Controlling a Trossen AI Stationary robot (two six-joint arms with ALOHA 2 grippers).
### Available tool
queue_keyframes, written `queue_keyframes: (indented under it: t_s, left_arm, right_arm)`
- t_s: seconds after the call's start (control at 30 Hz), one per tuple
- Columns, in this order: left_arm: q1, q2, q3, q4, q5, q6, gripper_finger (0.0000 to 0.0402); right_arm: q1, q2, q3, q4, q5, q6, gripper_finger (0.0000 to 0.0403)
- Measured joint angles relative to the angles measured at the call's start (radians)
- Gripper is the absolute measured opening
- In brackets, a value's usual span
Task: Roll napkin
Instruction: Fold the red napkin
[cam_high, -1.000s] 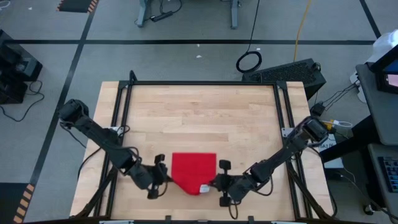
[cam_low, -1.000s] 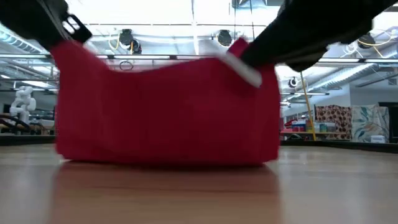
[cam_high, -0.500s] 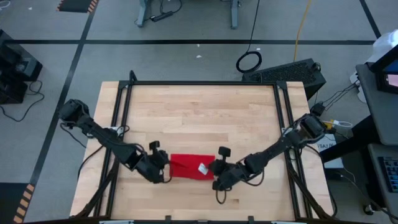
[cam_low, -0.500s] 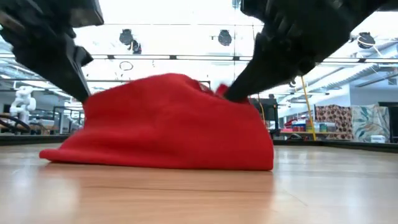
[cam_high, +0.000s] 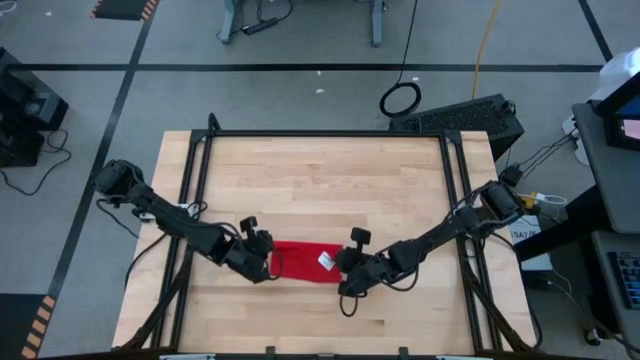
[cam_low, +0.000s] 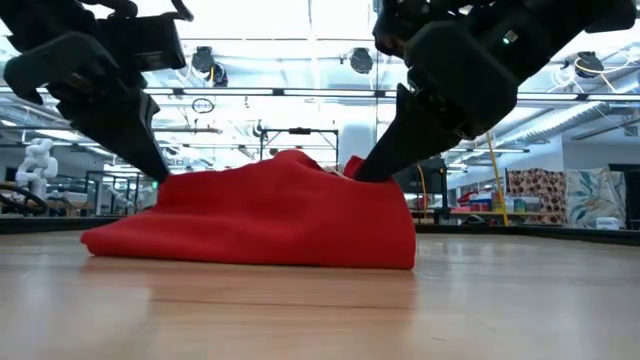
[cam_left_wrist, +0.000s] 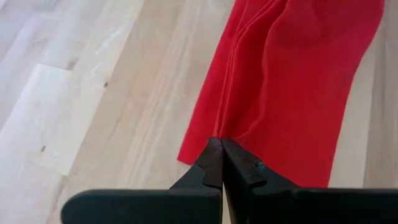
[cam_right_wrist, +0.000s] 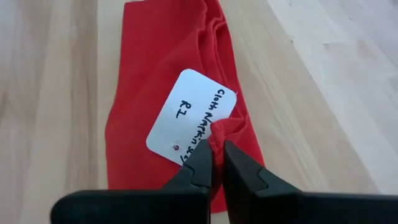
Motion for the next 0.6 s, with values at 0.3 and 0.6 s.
queue_keyframes:
  t_s: [0.3, 0.6]
  left_arm:
    - [0.024, 0.000, 0.000, -0.004, -0.022, -0.003, 0.0002]
    - [0.026, 0.000, 0.000, -0.007, -0.022, -0.009, 0.0002]
  right_arm:
    - [-0.022, 0.000, 0.000, -0.022, 0.002, -0.008, 0.0009]
    - [-0.032, 0.000, 0.000, -0.022, 0.004, -0.020, 0.0009]
